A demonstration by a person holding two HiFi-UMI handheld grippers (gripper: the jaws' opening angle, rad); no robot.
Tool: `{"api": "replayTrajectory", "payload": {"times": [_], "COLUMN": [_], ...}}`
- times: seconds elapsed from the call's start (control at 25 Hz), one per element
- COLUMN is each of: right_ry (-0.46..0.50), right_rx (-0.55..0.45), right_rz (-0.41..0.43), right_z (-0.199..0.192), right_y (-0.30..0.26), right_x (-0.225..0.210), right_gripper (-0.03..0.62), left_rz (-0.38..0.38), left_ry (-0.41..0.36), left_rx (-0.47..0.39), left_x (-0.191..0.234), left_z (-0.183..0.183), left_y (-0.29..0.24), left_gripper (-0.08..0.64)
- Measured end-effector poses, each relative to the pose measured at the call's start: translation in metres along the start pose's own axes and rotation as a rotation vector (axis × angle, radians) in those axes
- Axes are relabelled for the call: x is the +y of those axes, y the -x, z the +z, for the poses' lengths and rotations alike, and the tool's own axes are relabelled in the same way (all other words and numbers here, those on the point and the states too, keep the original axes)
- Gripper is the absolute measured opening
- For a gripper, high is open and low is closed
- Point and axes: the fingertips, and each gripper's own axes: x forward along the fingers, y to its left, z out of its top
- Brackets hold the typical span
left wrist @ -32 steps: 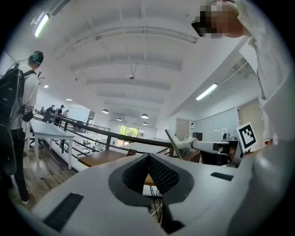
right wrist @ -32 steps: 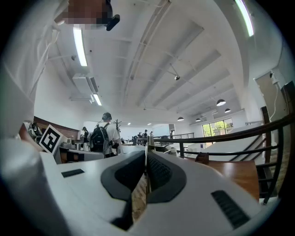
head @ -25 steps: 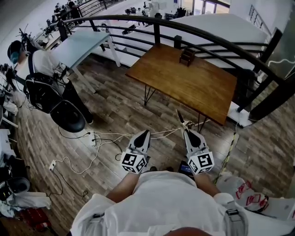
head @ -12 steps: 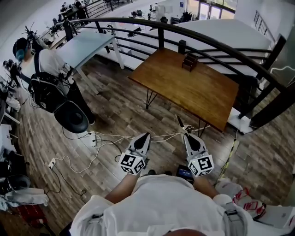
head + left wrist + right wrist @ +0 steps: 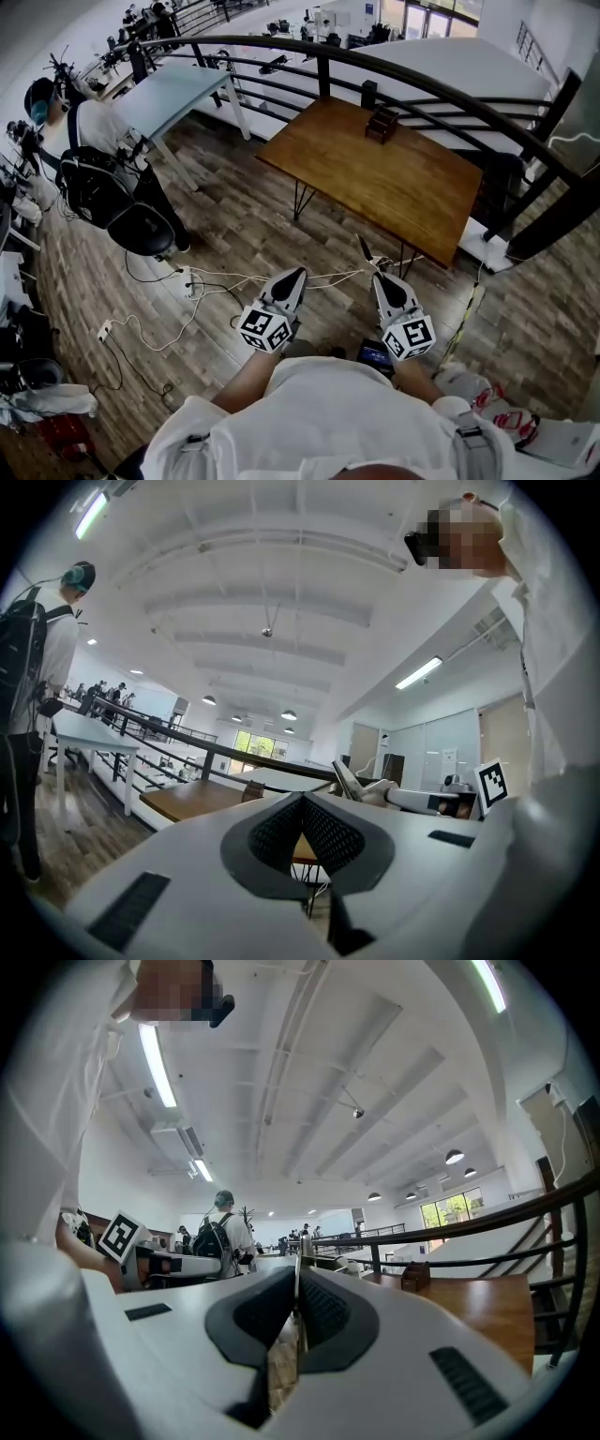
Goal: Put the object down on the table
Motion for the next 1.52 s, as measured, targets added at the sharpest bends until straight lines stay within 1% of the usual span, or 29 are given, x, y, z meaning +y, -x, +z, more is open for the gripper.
{"api": "replayTrajectory", "payload": {"times": [0.16, 0.28, 0.48, 0.6, 0.8, 0.96, 1.2, 1.28, 1.4, 1.52], "right_ry": [-0.037, -0.049, -0.058, -0.070, -0.061, -0.061, -0.067, -0.067, -0.081, -0.083], "right_rx": [0.012, 0.022, 0.037, 0.035, 0.019, 0.002, -0.018, -0.020, 0.005, 0.037], "right_rz": [-0.004, -0.009, -0.016, -0.019, -0.022, -0.020, -0.017, -0.022, -0.028, -0.035], "right_z": [-0.010, -0.016, -0.013, -0.006, 0.012, 0.017, 0.032, 0.034, 0.030, 0.026], "right_y": [-0.001, -0.009, -0.037, -0.060, -0.108, -0.152, -0.226, -0.243, -0.261, -0.267], "right_x": [-0.004, -0.007, -0.013, -0.017, -0.024, -0.029, -0.019, -0.013, -0.006, -0.007], "right_gripper": [0.028, 0.028, 0.028, 0.028, 0.028, 0.028, 0.028, 0.028, 0.028, 0.028], "left_rz": [-0.043, -0.043, -0.052, -0.061, -0.089, -0.104, -0.105, -0.104, -0.106, -0.124], "left_ry": [0.019, 0.032, 0.047, 0.054, 0.054, 0.053, 0.073, 0.092, 0.129, 0.177], "left_rx": [0.025, 0.032, 0.021, 0.009, -0.016, -0.042, -0.055, -0.044, -0.025, -0.031], "left_x": [-0.002, 0.009, 0.032, 0.054, 0.095, 0.130, 0.197, 0.216, 0.235, 0.238], "left_z": [-0.009, -0.013, -0.007, 0.005, 0.035, 0.049, 0.073, 0.072, 0.060, 0.053], "left_y": [-0.003, -0.007, -0.025, -0.037, -0.058, -0.071, -0.075, -0.075, -0.080, -0.088], "left_gripper": [0.014, 0.014, 0.014, 0.014, 0.014, 0.014, 0.014, 0.014, 0.014, 0.014]}}
